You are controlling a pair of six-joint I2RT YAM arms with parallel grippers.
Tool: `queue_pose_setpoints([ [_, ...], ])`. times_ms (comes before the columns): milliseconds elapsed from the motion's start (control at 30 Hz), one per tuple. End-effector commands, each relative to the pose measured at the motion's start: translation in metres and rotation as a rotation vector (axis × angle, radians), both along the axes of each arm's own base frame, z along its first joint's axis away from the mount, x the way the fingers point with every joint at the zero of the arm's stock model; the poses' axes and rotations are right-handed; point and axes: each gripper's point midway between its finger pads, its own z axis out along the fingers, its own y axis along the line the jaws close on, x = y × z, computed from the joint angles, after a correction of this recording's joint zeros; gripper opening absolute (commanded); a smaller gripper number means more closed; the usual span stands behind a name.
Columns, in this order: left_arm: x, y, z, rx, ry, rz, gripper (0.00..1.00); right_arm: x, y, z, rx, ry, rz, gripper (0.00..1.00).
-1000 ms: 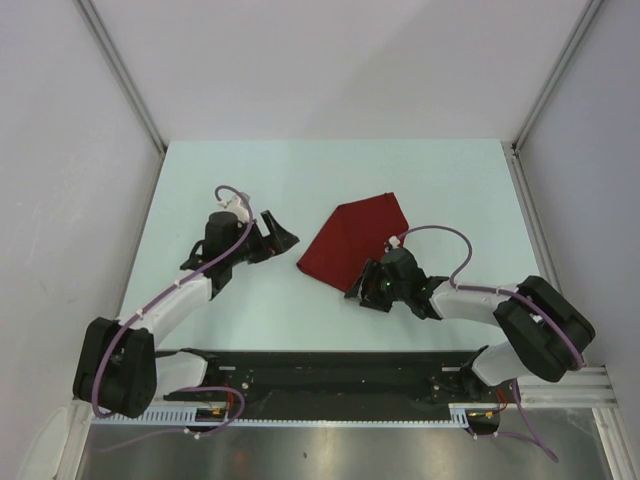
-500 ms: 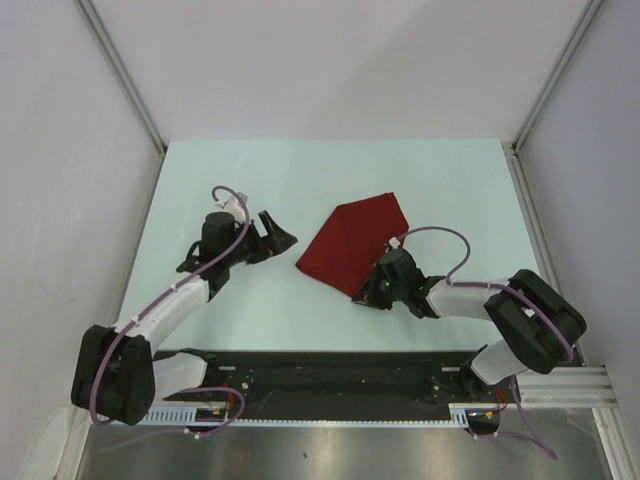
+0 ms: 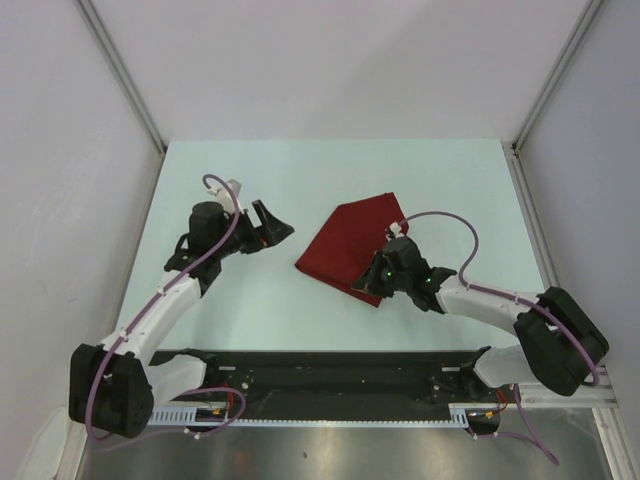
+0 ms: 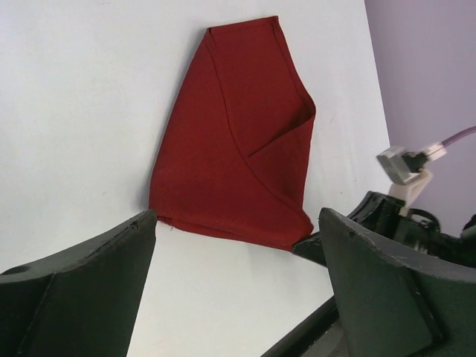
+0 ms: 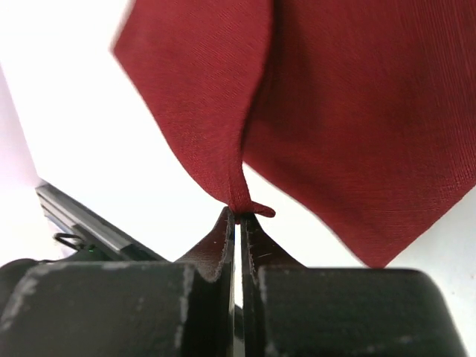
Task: Fold the napkin, place the utensils inside, and roll it up
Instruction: Fold the napkin
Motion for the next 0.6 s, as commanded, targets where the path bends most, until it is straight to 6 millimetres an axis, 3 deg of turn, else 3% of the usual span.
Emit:
queue_pose_setpoints([
  [0,0.001,0.000,0.017,0.003,-0.046,-0.024,0.95,0.013,-0.013,0.023,-0.056,-0.073,-0.023,0.00],
  [267,0.003,0.000,0.000,-0.022,-0.015,0.003,0.95,0.007,-0.041,-0.004,-0.177,-0.037,-0.026,0.00],
  [567,0.008,-0.002,-0.023,-0.014,0.021,0.002,0.94,-0.003,-0.053,-0.017,-0.215,-0.007,-0.034,0.00],
])
